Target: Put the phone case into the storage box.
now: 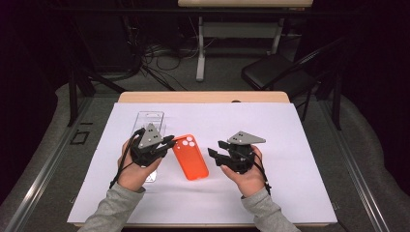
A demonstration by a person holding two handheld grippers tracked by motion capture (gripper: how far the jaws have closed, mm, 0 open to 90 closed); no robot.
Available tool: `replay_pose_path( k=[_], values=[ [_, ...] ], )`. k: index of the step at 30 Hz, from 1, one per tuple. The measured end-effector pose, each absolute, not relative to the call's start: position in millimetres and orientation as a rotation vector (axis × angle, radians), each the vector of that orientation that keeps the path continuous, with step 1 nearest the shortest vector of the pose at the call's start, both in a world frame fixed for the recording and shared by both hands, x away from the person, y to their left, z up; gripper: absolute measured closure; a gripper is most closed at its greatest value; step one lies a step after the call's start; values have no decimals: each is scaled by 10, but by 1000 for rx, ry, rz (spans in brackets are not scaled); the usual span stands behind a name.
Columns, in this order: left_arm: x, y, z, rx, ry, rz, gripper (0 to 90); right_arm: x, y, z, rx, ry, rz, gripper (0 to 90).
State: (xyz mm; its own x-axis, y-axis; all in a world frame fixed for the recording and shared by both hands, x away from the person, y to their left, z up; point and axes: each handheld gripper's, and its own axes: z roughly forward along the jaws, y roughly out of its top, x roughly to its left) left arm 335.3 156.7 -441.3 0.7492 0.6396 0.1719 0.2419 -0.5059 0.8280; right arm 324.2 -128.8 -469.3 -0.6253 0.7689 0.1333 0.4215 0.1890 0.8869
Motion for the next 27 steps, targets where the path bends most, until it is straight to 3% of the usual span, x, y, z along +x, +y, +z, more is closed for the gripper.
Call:
replay_pose_path(
  k=[27],
  values=[
    [3374, 1702, -4390, 2059, 635, 622, 809, 3268, -1345, -4711, 1153, 2121, 1399, 526]
  ],
)
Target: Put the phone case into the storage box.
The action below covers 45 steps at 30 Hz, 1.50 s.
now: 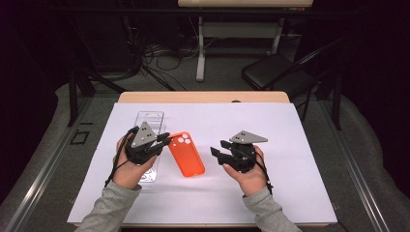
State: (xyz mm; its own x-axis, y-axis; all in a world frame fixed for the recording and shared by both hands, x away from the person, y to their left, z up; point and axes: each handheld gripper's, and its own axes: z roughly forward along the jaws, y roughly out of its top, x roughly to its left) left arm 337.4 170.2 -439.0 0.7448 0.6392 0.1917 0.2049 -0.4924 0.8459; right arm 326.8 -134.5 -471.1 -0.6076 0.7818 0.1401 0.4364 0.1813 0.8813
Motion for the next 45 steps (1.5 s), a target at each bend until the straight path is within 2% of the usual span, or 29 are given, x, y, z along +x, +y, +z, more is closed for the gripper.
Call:
replay_pose_path(
  k=[9, 24, 45],
  values=[
    [3370, 1773, -4390, 2019, 614, 654, 809, 3273, -1356, -4711, 1118, 2101, 1385, 503],
    [3362, 1851, -4358, 1990, 585, 717, 809, 3283, -1417, -4659, 1108, 2036, 1414, 372],
    [3385, 1910, -4357, 1968, 599, 735, 810, 3180, -1856, -4730, 1182, 1925, 1335, 222]
  ],
)
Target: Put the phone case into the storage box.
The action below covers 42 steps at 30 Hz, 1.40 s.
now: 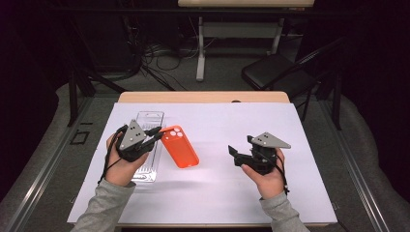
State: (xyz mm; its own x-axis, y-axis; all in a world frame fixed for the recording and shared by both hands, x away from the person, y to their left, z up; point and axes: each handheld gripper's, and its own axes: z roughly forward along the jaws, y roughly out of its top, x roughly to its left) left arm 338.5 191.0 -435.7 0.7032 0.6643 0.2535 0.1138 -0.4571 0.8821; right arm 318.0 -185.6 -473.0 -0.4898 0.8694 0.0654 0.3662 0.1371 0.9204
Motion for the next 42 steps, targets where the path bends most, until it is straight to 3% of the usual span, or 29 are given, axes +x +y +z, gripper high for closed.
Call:
replay_pose_path(
  k=[18, 30, 34, 42],
  values=[
    [3397, 1933, -4362, 1962, 601, 743, 810, 3051, -2200, -4902, 1227, 1884, 1350, 140],
    [3396, 1934, -4357, 1966, 595, 757, 810, 3005, -2215, -4983, 1175, 1870, 1307, 70],
    [3383, 1947, -4331, 1963, 591, 768, 810, 3001, -2175, -5046, 1161, 1911, 1289, 0],
    [3347, 2021, -4240, 1947, 587, 804, 810, 2999, -2164, -5073, 1163, 1917, 1293, 0]
  ],
)
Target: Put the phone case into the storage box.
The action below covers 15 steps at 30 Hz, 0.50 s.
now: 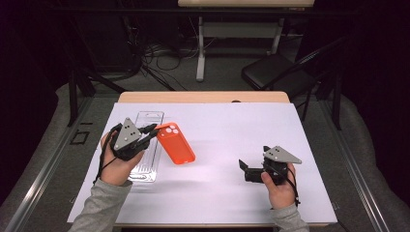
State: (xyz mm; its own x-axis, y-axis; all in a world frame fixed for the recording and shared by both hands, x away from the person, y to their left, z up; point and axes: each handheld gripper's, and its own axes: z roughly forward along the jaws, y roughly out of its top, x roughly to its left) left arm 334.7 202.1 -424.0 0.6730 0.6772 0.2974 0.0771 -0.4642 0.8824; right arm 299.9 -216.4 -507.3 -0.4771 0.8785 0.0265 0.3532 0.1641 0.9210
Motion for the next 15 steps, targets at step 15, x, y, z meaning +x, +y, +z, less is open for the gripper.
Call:
replay_pose_path(
  k=[15],
  values=[
    [3377, 2149, -4101, 1922, 614, 841, 810, 3002, -2234, -5091, 1218, 1882, 1315, 0]
  ],
)
